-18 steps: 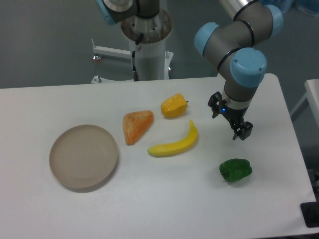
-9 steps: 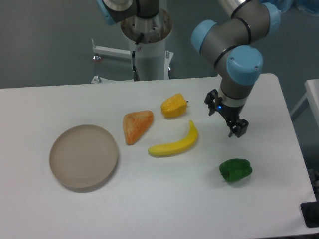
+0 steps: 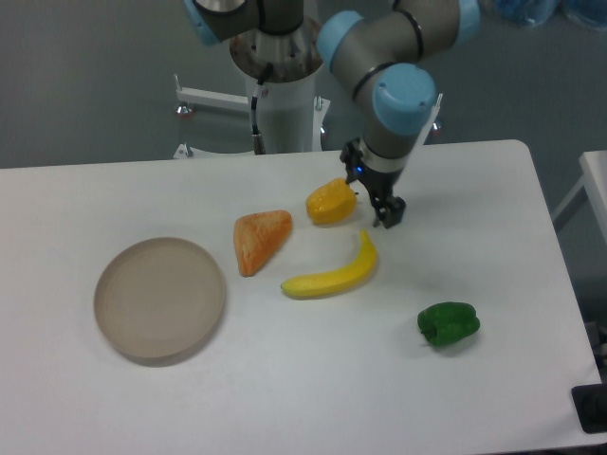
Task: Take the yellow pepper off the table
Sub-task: 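Move the open gripper over the yellow pepper and lower onto it, then close the gripper around the yellow pepper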
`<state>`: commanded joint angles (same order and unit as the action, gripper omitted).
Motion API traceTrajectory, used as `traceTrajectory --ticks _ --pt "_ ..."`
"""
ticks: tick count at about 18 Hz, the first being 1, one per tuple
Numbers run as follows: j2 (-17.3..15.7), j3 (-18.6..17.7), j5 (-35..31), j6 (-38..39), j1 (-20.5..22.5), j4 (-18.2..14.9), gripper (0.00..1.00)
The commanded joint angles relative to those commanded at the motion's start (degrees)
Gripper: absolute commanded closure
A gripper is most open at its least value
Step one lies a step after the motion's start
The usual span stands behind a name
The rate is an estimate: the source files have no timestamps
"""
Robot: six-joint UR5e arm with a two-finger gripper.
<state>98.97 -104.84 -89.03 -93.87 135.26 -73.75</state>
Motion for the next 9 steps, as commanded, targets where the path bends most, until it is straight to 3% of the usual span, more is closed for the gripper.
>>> traceTrajectory --ticks 5,9 --pt "-0.62 -3.52 0.09 0.53 -0.88 3.34 0.00" --pt "-0.53 -7.30 0.35 0.88 -0.97 9.58 0.00"
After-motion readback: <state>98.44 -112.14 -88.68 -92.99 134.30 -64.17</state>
